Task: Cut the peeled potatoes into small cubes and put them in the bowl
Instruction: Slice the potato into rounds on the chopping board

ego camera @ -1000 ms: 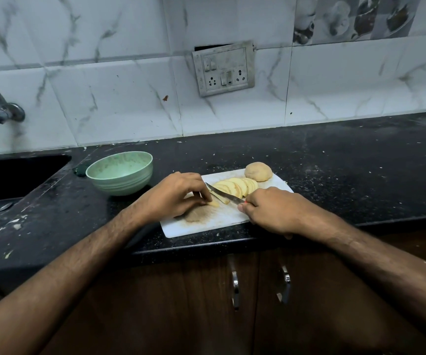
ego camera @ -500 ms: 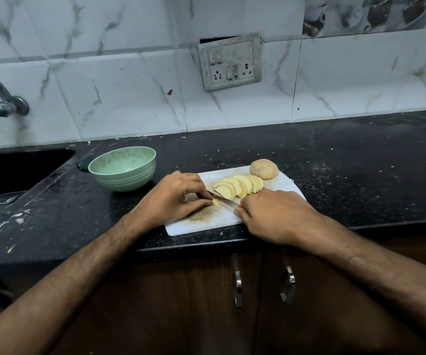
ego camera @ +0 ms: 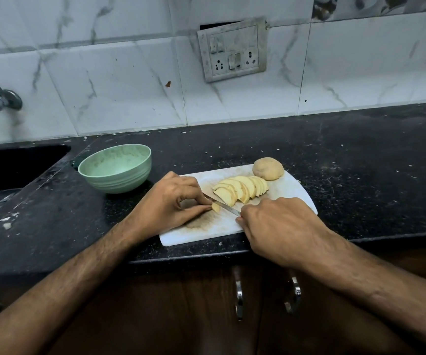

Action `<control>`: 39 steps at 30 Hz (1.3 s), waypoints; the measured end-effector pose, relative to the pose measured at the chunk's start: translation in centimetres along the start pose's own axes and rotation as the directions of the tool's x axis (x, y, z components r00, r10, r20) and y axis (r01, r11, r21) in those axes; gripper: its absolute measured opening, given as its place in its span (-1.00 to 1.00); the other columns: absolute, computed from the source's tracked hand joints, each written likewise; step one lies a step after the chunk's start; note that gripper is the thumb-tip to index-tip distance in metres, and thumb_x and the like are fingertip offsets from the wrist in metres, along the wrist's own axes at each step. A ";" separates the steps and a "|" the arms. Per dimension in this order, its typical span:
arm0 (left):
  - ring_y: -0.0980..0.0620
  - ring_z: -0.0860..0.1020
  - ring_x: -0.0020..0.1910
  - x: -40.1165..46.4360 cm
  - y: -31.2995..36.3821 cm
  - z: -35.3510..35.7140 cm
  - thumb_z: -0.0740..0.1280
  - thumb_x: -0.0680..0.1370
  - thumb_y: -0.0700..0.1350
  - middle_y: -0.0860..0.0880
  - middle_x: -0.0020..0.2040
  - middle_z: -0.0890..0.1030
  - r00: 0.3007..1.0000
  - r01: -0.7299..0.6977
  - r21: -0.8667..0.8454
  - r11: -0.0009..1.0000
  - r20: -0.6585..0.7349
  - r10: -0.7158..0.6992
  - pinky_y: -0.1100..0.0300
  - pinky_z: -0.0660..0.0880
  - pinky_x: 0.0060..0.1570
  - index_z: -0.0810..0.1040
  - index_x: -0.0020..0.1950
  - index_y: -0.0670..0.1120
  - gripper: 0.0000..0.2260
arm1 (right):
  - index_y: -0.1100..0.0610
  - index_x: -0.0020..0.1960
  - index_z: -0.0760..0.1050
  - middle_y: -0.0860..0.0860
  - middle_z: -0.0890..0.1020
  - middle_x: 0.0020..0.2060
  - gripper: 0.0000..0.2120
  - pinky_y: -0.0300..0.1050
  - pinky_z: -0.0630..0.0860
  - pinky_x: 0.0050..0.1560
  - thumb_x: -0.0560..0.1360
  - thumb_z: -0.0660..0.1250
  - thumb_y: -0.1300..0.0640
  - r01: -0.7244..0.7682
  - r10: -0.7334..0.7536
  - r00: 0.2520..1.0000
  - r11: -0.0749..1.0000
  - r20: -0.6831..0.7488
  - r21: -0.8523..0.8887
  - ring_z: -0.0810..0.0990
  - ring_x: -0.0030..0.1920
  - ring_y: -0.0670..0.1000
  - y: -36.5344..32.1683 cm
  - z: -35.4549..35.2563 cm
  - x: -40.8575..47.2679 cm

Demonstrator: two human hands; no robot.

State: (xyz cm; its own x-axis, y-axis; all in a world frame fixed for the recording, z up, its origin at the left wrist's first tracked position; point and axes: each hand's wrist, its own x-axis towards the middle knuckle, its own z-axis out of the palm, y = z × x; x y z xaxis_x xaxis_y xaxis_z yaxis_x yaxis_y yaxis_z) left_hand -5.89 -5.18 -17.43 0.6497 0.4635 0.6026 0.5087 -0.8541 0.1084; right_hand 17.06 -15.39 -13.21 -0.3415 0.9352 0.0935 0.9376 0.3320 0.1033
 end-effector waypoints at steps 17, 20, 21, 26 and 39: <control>0.20 0.58 -0.18 0.1 0.4 -0.2 0.40 0.57 0.08 0.15 -0.19 0.60 0.999 0.011 0.029 1.000 0.043 -0.012 0.20 0.38 -0.12 0.70 -0.11 0.01 -0.82 | 0.02 -0.10 0.32 -0.06 0.40 -0.27 -0.70 -0.05 0.33 -0.14 0.67 -0.01 -0.12 0.037 -0.048 0.986 0.997 0.162 0.067 0.39 -0.29 -0.07 0.8 -0.8 0.3; 0.18 0.59 -0.17 0.1 0.4 -0.2 0.46 0.56 0.03 0.14 -0.16 0.60 0.998 0.040 -0.004 0.999 0.044 -0.040 0.04 0.48 -0.12 0.69 -0.12 0.01 -0.87 | -0.02 -0.08 0.35 -0.05 0.46 -0.23 -0.68 -0.05 0.35 -0.15 0.67 -0.02 -0.16 0.018 -0.023 0.977 0.999 0.212 0.028 0.42 -0.27 -0.03 1.6 -1.7 -1.5; 0.17 0.59 -0.17 0.1 0.5 -0.2 0.48 0.55 0.00 0.14 -0.15 0.60 0.998 0.044 -0.021 0.999 0.039 -0.044 0.04 0.50 -0.13 0.70 -0.12 -0.01 -0.89 | -0.02 -0.08 0.35 -0.02 0.51 -0.18 -0.68 -0.05 0.37 -0.14 0.67 -0.02 -0.17 0.012 -0.015 0.973 1.000 0.228 0.016 0.44 -0.22 0.00 1.8 -2.1 -1.9; 0.18 0.58 -0.12 0.1 0.8 -0.3 0.50 0.53 -0.07 0.14 -0.12 0.58 0.999 0.045 -0.039 0.998 0.032 -0.044 0.12 0.54 -0.16 0.68 -0.12 -0.04 -0.93 | 0.00 -0.10 0.37 -0.05 0.47 -0.19 -0.70 -0.06 0.38 -0.13 0.67 0.04 -0.14 0.050 -0.040 0.947 0.999 0.318 -0.022 0.46 -0.19 0.00 2.2 -4.1 -1.6; 0.16 0.61 -0.04 -0.3 0.9 -0.5 0.52 0.52 -0.14 0.15 -0.04 0.64 0.998 0.057 -0.102 0.993 -0.004 -0.057 0.23 0.54 -0.05 0.64 0.06 -0.06 -0.85 | -0.02 -0.01 0.51 -0.12 0.40 -0.30 -0.61 0.03 0.48 0.01 0.65 0.01 -0.21 0.012 0.011 0.963 0.996 0.268 -0.084 0.47 -0.15 0.01 4.7 -4.2 -1.8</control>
State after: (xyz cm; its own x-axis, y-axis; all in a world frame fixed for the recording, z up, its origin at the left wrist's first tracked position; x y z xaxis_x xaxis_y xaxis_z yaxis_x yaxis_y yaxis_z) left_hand -5.89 -6.24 -17.11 0.6169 0.5105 0.5989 0.4841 -0.8462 0.2227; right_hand 21.83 -15.97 -8.71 -0.3007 0.9377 -0.1743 0.9247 0.3314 0.1872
